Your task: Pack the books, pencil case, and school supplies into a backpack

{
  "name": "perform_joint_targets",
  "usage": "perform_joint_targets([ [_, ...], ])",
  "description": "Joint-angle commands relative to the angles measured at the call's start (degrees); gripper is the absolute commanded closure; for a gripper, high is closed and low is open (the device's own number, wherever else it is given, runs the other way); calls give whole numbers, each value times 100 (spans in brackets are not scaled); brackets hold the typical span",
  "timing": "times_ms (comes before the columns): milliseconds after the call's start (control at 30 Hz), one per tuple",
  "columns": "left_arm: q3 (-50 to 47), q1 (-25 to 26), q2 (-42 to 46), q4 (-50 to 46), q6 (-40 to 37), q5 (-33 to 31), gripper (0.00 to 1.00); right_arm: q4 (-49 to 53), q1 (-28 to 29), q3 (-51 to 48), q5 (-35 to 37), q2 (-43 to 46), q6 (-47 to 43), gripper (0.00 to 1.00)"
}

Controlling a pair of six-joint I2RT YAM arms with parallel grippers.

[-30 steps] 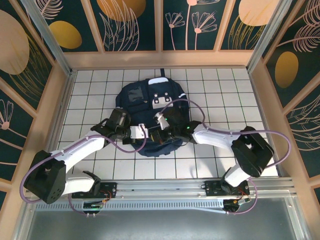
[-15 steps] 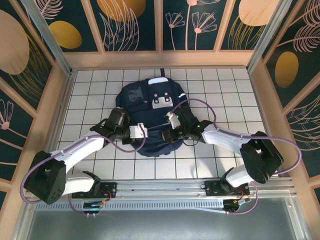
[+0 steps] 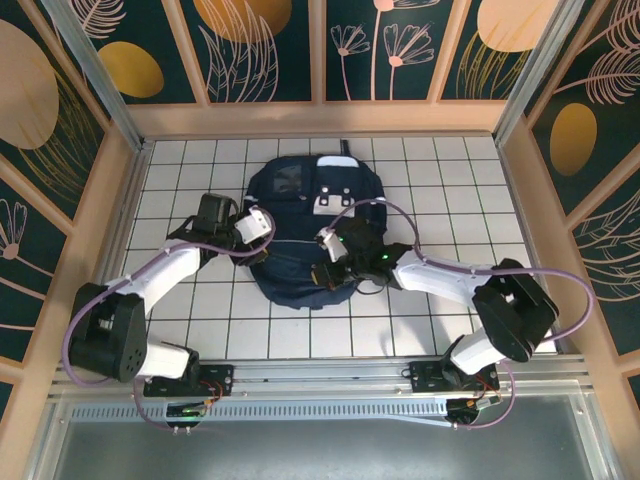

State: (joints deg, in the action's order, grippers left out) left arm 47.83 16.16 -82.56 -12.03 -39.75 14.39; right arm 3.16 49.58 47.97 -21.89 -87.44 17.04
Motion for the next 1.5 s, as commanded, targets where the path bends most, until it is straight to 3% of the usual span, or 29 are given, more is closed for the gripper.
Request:
perform_joint_targets([
  [0,485,-11,-248,687,385,70,19,-460,407,282,-535,-270,272,100],
  [100,515,-9,-95,428,9,1286,17,-587,490,446,-568,-540,362,100],
  [167,297,19,194,-113,-962,2323,17,-539,496,554,-537,-632,335,100],
  [200,152,66,315,-339,-1423,2408,17,-512,494,594,-515,-633,303,100],
  [300,-235,185,586,-900,-2057,1896,19,-348,488,668,-474,-604,189,100],
  [367,-546,423,922,-793,-2129,1433,18,-222,465,667,-457,-540,128,100],
  [533,-410,749,920,-973,-2072,1262,22,-111,452,556,-454,-319,124,100],
  [633,-222,989,623,-910,-2070,1136,30,-65,448,485,-452,-215,133,100],
  [833,113,1695,-18,-513,-1921,1398,41,2,434,343,-327,-24,156,100],
  [900,246,1837,-260,-517,-1855,1384,51,-4,428,289,-303,20,190,100],
  [1067,458,1873,-611,-813,-1892,1269,100,-41,422,101,-268,219,332,100],
  [1467,-49,1857,-4,-551,-2035,1128,100,380,45,-675,268,966,316,100],
])
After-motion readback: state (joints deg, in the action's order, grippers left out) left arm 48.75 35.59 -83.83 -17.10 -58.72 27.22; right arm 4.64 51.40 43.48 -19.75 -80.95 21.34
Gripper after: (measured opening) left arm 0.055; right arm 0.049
